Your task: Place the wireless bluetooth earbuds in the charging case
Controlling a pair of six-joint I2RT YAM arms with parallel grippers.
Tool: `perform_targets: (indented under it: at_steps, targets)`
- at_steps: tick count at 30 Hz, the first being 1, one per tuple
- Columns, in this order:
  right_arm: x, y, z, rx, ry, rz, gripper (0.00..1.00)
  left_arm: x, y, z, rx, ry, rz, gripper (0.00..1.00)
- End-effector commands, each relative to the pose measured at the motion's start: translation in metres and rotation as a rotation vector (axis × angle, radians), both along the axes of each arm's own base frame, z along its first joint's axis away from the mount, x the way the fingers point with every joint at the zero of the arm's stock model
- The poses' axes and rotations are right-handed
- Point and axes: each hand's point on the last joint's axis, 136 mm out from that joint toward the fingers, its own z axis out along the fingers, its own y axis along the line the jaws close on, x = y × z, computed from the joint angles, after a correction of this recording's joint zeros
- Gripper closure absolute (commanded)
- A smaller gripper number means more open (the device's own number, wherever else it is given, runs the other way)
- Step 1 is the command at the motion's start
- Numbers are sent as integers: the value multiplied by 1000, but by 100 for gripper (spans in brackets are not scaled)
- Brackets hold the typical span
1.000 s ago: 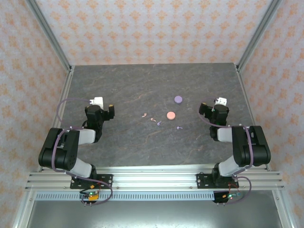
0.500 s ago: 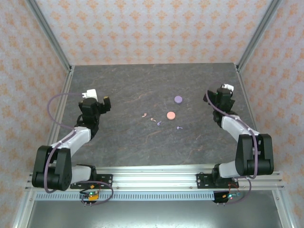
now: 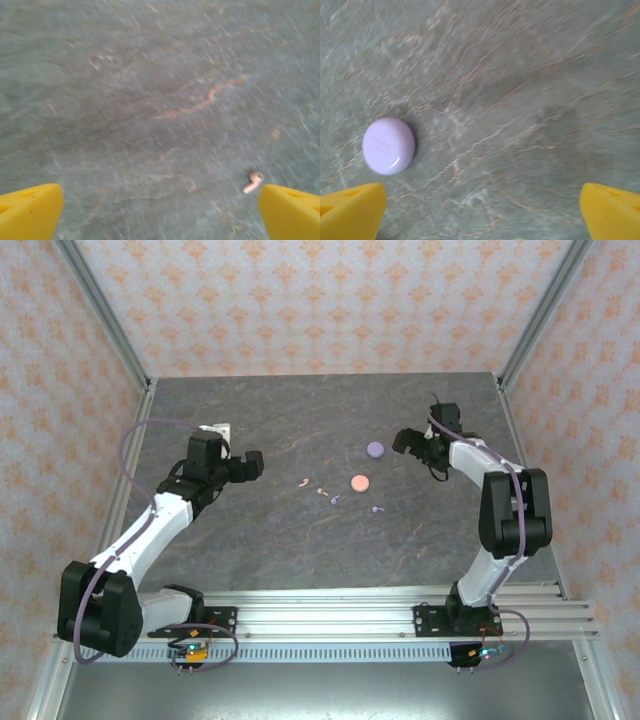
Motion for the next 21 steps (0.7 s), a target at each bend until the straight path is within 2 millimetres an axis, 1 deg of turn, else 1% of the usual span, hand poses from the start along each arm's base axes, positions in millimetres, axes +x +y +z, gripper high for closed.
perform_targets:
  at_steps: [1,4,5,7,13,14,16,21]
  targets:
    - [3,28,3,111,38,60,1,-14,-23,-11,-56,114,-89,0]
    - [8,39,-1,113,60,77,0,-12,-33,-13,-70,133,-119,0]
    - [10,42,-3,117,69,83,2,-10,-34,-13,-70,135,-119,0]
    - [13,52,-9,136,97,105,9,-7,-37,-15,-77,142,-118,0]
    - [23,69,-18,140,132,135,17,-3,-47,-18,-100,157,-147,1]
    - [25,71,-19,136,136,138,17,-2,-49,-19,-103,160,-153,2]
    - [28,73,-22,127,151,141,24,-1,-52,-20,-108,170,-162,3]
    - [34,82,-30,126,178,156,33,0,-56,-21,-114,181,-175,5]
